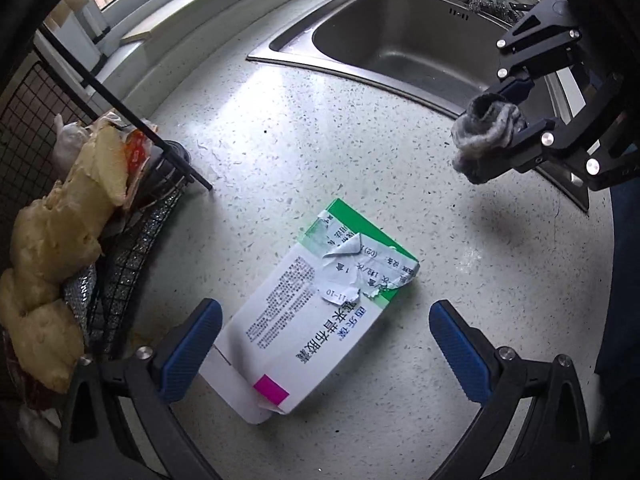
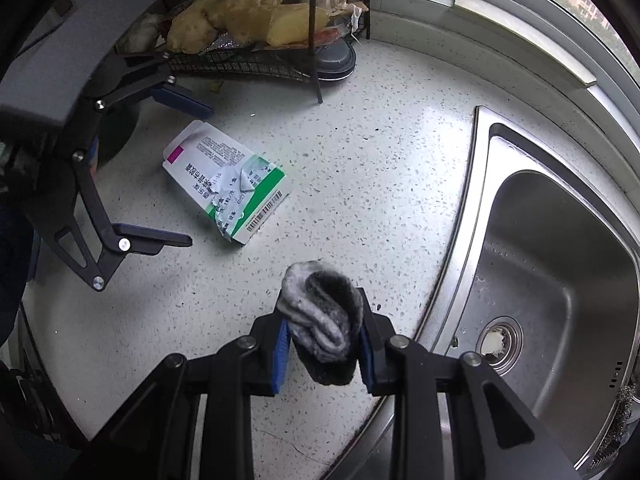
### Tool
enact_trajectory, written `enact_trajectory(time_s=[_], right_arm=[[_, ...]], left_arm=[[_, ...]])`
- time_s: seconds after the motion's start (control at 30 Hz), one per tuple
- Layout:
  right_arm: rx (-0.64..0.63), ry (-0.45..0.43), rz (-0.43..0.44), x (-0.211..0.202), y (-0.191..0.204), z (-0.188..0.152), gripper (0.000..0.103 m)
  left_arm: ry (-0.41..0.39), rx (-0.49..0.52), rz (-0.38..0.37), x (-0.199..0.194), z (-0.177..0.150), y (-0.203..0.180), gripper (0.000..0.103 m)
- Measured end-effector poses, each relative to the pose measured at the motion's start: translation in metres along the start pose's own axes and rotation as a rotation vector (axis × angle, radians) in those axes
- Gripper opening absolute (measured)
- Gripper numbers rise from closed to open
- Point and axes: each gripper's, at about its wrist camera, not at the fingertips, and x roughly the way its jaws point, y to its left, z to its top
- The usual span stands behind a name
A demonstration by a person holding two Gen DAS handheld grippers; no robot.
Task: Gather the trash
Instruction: 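Grasp the white-green medicine box with the left tool while the right tool holds the sock, then carry the medicine box and grey sock down toward the red basin with both tools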
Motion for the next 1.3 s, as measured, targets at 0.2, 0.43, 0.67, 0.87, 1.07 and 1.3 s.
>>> enact_trajectory(time_s=[0.2,0.43,0.67,0.87,1.07,1.3], right_arm=[[0.025,0.031,0.023,0.02,-0.013,0.012,0.027],[0.047,0.028,0.047,0.031,-0.023,0.01,0.027],[0.086,0.016,0.049,0.031,-0.032,0.009,0.027],[0.095,0.006,0.058,0.029,-0.035,0.009,0.027],[0.087,0.001,0.058,0.028,-0.032,0.005,0.027],[0.099,-0.043,0.067,0.014,-0.034,0.0,0.027]], left_arm=[[-0.023,0.032,-0.069,0.017,0.01,0.011,0.103],[-0.052,0.028,-0.172,0.029,0.013,0.018,0.101],[-0.082,0.009,-0.201,0.025,0.023,0.011,0.08],[-0.086,-0.007,-0.218,0.022,0.024,-0.007,0.074],[-0.109,-0.086,-0.228,0.016,0.006,-0.006,0.07],[-0.128,-0.122,-0.21,-0.004,-0.007,-0.018,0.068]])
